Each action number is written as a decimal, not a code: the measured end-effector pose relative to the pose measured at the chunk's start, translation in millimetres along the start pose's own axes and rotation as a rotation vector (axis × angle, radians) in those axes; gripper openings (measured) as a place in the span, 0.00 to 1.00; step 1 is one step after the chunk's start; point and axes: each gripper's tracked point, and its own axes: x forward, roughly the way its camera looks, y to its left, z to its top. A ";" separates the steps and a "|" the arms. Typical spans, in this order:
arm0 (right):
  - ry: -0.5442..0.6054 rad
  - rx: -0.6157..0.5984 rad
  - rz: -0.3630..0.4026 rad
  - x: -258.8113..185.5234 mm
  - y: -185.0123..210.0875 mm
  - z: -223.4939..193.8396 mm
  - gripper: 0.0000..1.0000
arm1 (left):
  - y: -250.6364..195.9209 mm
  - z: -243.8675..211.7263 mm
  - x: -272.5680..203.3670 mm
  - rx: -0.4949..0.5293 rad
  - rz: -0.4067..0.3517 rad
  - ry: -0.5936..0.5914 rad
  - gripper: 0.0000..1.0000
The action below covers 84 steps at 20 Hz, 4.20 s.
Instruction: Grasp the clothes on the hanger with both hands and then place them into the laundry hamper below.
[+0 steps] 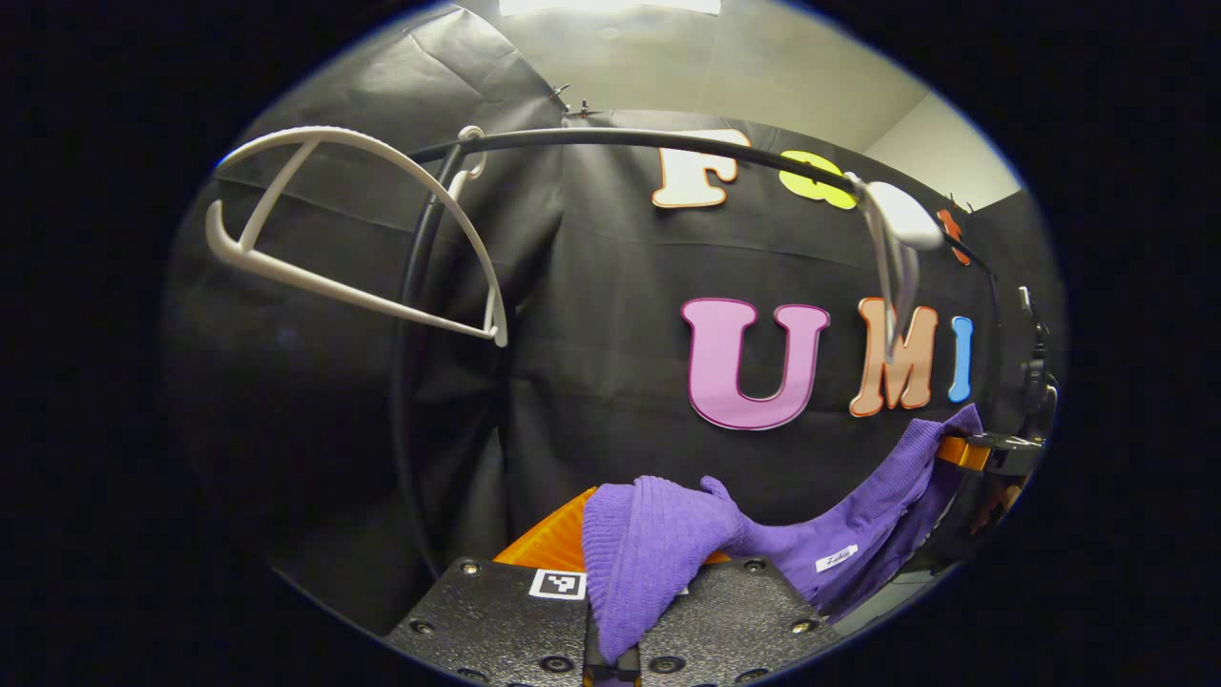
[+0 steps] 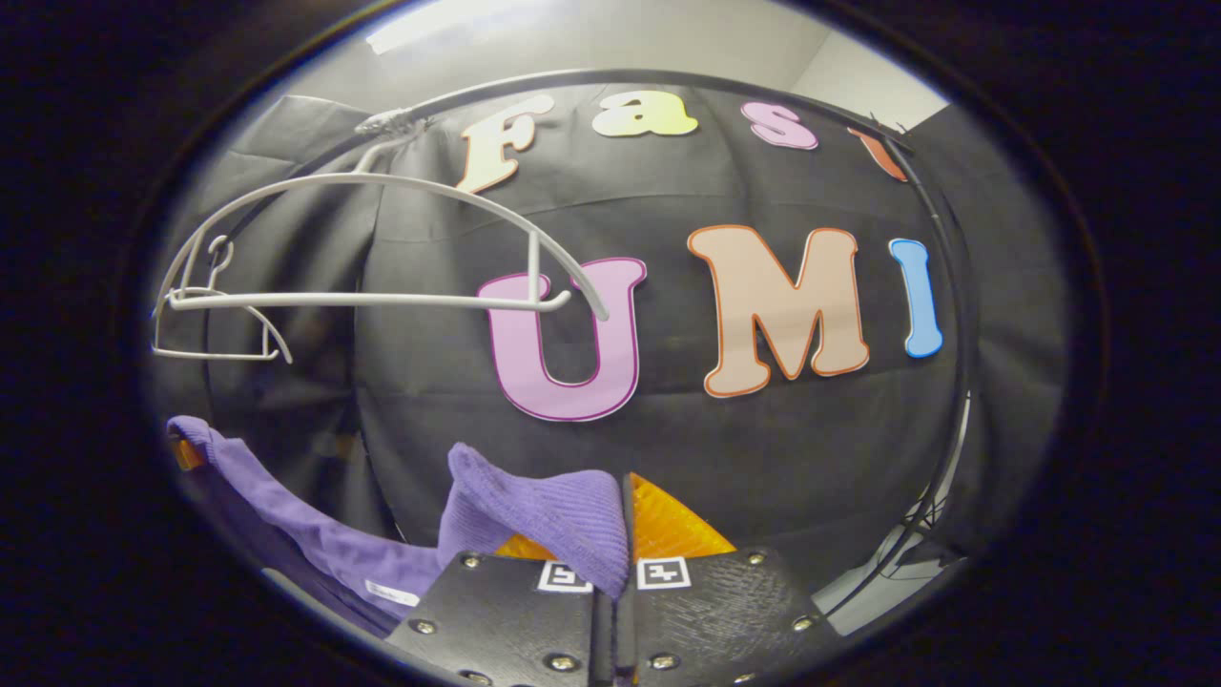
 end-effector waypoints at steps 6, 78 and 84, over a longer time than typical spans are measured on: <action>-0.046 0.024 -0.055 -60.9 -14.9 0.8 0.05 | -68.0 0.1 -30.2 0.022 -0.121 -0.024 0.05; 0.520 0.070 -0.057 -77.3 -28.0 -368.3 0.99 | -145.6 -383.5 18.6 0.107 -0.020 0.449 0.96; 0.460 0.098 -0.015 -81.5 -18.6 -334.7 0.99 | -137.5 -353.3 13.6 0.086 -0.013 0.417 0.95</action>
